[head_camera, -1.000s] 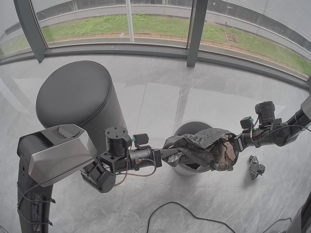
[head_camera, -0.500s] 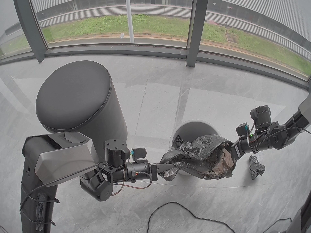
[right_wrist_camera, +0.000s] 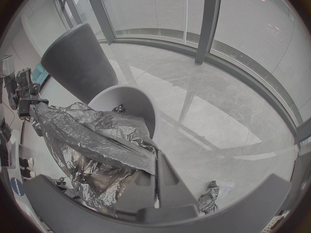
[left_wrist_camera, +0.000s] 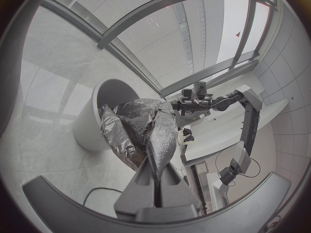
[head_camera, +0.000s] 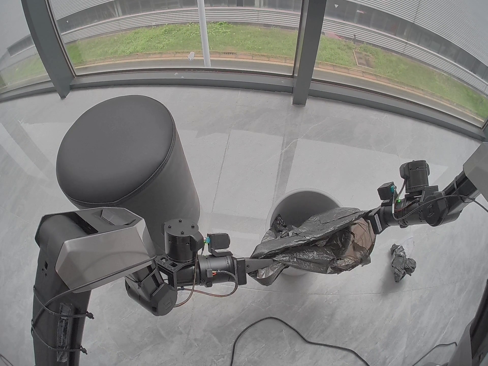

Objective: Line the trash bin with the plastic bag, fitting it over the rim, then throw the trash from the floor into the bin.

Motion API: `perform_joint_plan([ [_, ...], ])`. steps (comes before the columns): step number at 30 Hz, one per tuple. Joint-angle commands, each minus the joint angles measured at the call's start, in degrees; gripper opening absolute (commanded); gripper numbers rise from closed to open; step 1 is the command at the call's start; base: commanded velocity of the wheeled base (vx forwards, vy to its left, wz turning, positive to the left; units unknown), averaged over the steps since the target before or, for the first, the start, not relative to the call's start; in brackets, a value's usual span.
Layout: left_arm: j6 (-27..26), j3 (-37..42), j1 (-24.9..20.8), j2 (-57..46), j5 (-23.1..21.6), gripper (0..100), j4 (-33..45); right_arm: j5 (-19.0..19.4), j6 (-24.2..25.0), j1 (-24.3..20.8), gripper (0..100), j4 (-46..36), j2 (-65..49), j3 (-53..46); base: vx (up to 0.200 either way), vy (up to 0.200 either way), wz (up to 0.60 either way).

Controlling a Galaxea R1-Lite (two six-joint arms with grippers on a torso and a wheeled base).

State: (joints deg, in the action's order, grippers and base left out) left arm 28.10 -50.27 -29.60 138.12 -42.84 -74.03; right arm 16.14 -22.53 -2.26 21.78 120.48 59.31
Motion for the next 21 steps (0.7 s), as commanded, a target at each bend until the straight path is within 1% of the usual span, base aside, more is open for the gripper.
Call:
perform_joint_plan([
  [1,0.03,-3.52,-0.28,0.75,0.04,0,0.12,0.03,-0.06,-1.26,0,0.19,2.48,1.16,0.0,0.0,0.0],
  [2,0.03,-3.87,-0.37,0.84,-0.05,0,0.21,0.03,-0.06,-1.26,100,0.19,2.57,1.16,0.0,0.0,0.0],
  [3,0.11,-5.98,-0.72,1.36,-0.05,0,0.64,0.03,0.03,-1.35,100,0.19,3.27,1.25,0.0,0.0,0.0],
  [6,0.2,-8.79,-1.95,2.15,-0.05,0,2.14,0.03,-0.5,-1.26,100,1.07,4.24,1.25,0.0,0.0,0.0],
  [10,0.2,-10.55,-3.45,2.42,0.04,0,3.46,0.03,-2.61,-1.08,100,2.39,4.24,1.16,0.0,0.0,0.0],
  [14,0.29,-12.13,-3.8,2.86,0.04,0,3.72,0.12,-4.81,-1.35,100,3.09,3.36,0.55,0.0,0.0,0.0],
  [17,0.38,-13.62,-3.54,3.38,0.04,0,3.72,0.12,-9.02,-1.44,100,3.09,2.13,-1.56,0.0,0.0,0.0],
  [18,0.38,-13.62,-3.54,3.38,0.04,0,3.72,0.12,-9.55,-1.44,100,3.09,2.13,-1.74,0.0,0.0,0.0],
  [19,0.38,-13.71,-3.36,3.3,0.04,0,3.72,0.12,-14.12,-1.44,100,3.18,1.86,-2.44,0.0,0.0,0.0],
  [20,0.38,-13.71,-3.36,3.3,0.04,0,3.72,0.12,-14.91,-1.44,100,3.18,1.78,-2.44,0.0,0.0,0.0],
  [21,0.38,-13.71,-3.36,3.12,0.04,0,3.72,0.38,-19.22,-1.44,100,3.18,1.51,-2.44,0.0,0.0,0.0],
])
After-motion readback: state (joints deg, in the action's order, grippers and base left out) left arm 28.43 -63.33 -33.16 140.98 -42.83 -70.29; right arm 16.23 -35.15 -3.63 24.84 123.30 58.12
